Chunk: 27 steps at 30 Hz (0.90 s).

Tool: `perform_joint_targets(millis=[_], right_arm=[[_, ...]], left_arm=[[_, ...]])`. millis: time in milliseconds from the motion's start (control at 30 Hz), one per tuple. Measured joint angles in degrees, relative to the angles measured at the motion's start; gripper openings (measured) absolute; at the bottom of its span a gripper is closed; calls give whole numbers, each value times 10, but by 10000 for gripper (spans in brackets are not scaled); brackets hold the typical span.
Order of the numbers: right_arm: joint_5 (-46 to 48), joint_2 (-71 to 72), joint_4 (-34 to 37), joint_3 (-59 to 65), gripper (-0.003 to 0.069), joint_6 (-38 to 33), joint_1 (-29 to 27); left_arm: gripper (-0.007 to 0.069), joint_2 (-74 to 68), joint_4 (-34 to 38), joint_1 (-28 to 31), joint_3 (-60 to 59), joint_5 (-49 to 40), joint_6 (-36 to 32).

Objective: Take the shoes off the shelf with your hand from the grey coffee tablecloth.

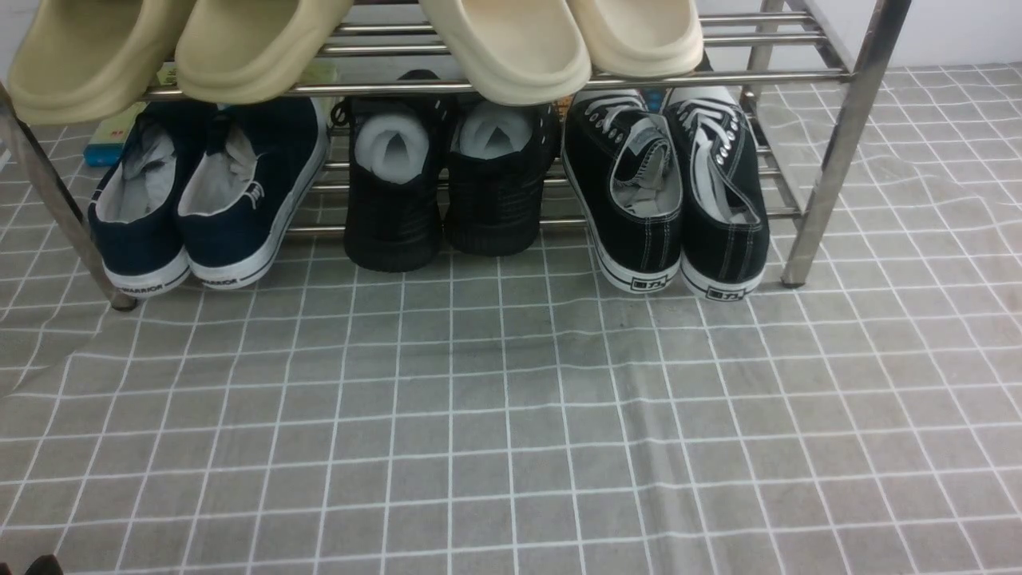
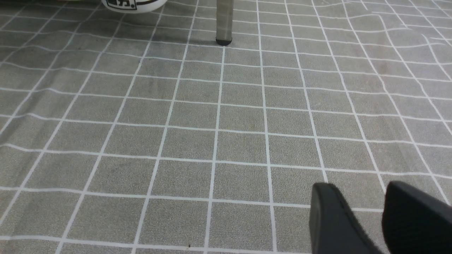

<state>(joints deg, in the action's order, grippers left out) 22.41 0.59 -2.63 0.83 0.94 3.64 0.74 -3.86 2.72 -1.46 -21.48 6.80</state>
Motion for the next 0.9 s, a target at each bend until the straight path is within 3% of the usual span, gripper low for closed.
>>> perform_joint_targets(millis=[233,300,433,533,667,900], right_arm=[[-7,0,-38,0,239,14,0],[-12,0,-6,1,239,44,0],[-36,0,187,5,239,208,1],[-39,0,266,5,239,273,1],[-49,0,290,5,239,293,1],[-92,0,273,5,239,295,1]], left_arm=[[240,0,0,0,0,-1,0],[240,0,0,0,0,-1,0],[240,0,0,0,0,-1,0],[240,0,0,0,0,-1,0],[240,0,0,0,0,-1,0],[240,0,0,0,0,-1,0]])
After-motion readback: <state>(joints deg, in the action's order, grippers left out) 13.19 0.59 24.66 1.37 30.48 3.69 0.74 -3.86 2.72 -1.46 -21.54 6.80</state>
